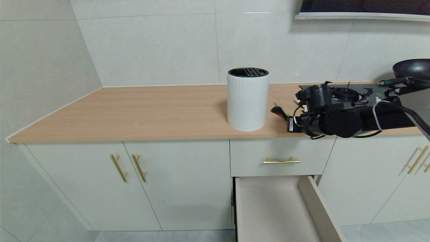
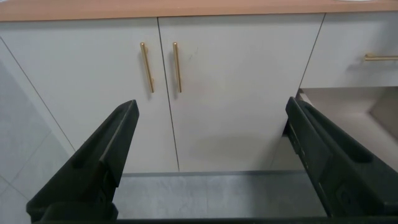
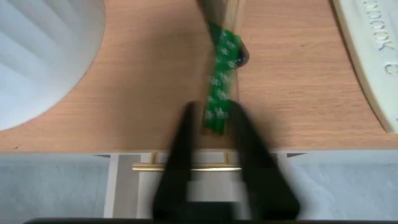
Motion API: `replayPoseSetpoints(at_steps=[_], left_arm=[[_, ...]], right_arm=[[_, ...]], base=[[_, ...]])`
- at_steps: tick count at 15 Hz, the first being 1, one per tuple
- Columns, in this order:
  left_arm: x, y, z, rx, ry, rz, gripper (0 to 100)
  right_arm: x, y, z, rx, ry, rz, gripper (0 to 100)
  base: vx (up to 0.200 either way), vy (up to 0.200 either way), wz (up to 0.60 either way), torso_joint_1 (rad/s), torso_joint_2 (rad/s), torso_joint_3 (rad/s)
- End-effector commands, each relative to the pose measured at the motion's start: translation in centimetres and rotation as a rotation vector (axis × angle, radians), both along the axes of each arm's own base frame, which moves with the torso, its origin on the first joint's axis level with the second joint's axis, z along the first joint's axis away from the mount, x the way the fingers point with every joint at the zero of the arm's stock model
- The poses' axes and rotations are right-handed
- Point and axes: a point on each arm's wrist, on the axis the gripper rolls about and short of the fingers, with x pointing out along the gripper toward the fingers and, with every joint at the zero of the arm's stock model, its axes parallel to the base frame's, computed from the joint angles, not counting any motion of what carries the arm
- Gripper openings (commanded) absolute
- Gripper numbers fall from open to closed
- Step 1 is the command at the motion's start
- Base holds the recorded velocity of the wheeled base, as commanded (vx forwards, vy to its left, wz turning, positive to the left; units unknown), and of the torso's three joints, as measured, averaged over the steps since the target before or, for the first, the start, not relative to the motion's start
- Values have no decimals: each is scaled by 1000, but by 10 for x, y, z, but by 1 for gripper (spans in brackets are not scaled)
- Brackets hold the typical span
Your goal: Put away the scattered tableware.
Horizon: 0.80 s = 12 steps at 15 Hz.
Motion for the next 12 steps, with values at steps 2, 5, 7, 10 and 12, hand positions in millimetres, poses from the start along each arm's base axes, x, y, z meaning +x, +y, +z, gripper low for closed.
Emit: replayPoseSetpoints(at_steps=[2,5,7,10,12], left_arm=[[0,0,0,0,2,0,100],[0,0,0,0,2,0,100],[0,0,0,0,0,0,100],[0,0,0,0,2,0,100],[0,0,0,0,2,0,100]], right_arm=[[0,-3,6,9,-15,-12,0],[-7,-8,20,17,-41,-23,0],[-26,-18,40,27,-66,-27,0],[-84,-34,79,40,-68,0,0],[-142,-50,106,72,-18,84,0]], base=[[0,0,0,0,0,0],[0,0,0,0,0,0],[0,0,0,0,0,0],[0,0,0,0,0,0],[0,0,0,0,0,0]])
